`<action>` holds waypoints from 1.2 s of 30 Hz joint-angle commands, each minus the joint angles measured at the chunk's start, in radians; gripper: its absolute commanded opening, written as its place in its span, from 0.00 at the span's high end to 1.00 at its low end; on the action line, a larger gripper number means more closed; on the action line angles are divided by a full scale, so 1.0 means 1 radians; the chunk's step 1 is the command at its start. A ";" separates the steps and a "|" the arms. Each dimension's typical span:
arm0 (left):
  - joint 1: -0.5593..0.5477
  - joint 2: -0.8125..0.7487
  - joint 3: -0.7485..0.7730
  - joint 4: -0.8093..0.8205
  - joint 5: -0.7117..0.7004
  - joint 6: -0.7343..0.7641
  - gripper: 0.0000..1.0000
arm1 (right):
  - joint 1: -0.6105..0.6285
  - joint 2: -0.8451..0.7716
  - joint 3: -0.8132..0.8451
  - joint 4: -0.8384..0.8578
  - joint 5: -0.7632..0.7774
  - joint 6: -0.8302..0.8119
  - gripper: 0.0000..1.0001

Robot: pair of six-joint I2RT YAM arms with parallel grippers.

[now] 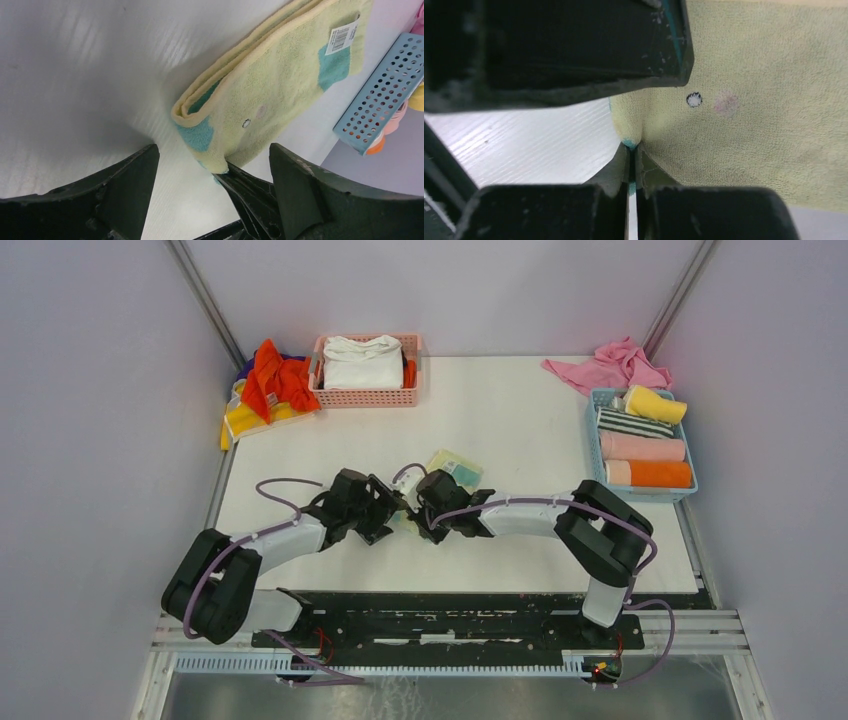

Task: Roll the towels
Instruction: Roll the towel at the center of the board.

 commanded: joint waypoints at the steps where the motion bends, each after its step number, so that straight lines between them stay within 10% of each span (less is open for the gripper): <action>1: -0.034 0.000 -0.018 -0.012 -0.042 -0.117 0.15 | -0.035 -0.037 -0.061 0.118 -0.197 0.161 0.97; 10: -0.037 0.005 -0.017 -0.062 -0.112 -0.151 0.53 | -0.041 -0.036 -0.097 0.173 -0.208 0.203 0.97; 23: -0.037 0.046 0.040 -0.177 -0.223 -0.125 0.66 | -0.047 -0.075 -0.125 0.192 -0.242 0.218 0.98; 32: -0.036 0.008 0.055 -0.253 -0.280 -0.086 0.93 | -0.107 -0.052 -0.132 0.266 -0.441 0.321 0.98; 36: -0.028 -0.033 0.060 -0.268 -0.287 -0.046 0.81 | -0.170 -0.017 -0.146 0.375 -0.589 0.448 0.98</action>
